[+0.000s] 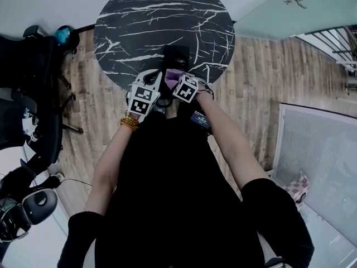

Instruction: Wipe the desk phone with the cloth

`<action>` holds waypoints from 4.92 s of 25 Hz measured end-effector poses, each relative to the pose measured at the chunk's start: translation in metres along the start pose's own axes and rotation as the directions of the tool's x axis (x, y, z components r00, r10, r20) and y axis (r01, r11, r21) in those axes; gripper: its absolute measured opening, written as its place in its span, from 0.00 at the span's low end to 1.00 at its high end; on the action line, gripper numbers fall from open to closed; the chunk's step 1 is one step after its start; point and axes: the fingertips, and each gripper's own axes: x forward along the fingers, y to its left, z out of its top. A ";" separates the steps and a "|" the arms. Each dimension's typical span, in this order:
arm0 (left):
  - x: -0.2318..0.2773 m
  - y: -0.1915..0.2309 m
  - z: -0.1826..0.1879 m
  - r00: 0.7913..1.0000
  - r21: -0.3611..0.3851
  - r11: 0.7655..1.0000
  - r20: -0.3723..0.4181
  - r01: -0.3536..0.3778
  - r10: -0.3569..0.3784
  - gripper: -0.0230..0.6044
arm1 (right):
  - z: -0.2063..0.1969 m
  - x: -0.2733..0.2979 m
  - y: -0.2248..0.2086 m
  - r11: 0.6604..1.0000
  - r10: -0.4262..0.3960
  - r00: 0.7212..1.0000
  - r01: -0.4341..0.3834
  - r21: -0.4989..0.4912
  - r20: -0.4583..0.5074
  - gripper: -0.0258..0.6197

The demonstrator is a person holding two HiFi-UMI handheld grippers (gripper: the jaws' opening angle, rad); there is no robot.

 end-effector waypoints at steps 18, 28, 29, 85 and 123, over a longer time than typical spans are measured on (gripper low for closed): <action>-0.007 0.011 -0.006 1.000 -0.051 0.998 0.004 -0.028 0.028 0.06 | 0.029 -0.045 -0.026 0.999 -0.012 0.990 0.019 -0.044 0.142 0.13; -0.011 0.009 -0.007 0.999 -0.075 0.997 0.009 -0.037 0.037 0.06 | 0.061 -0.110 -0.121 0.946 -0.300 0.912 0.323 -0.039 0.279 0.13; -0.011 0.009 -0.008 0.999 -0.075 0.997 0.009 -0.038 0.038 0.06 | 0.063 -0.115 -0.130 0.936 -0.328 0.900 0.352 -0.032 0.288 0.13; -0.006 0.004 -0.021 0.999 -0.058 0.998 -0.039 -0.016 0.014 0.06 | 0.000 -0.047 -0.114 0.930 -0.341 0.940 0.336 -0.145 -0.004 0.13; 0.006 -0.016 -0.017 0.997 -0.014 0.999 -0.054 0.046 -0.046 0.06 | -0.017 -0.023 -0.048 0.974 -0.222 0.974 0.220 -0.055 -0.044 0.13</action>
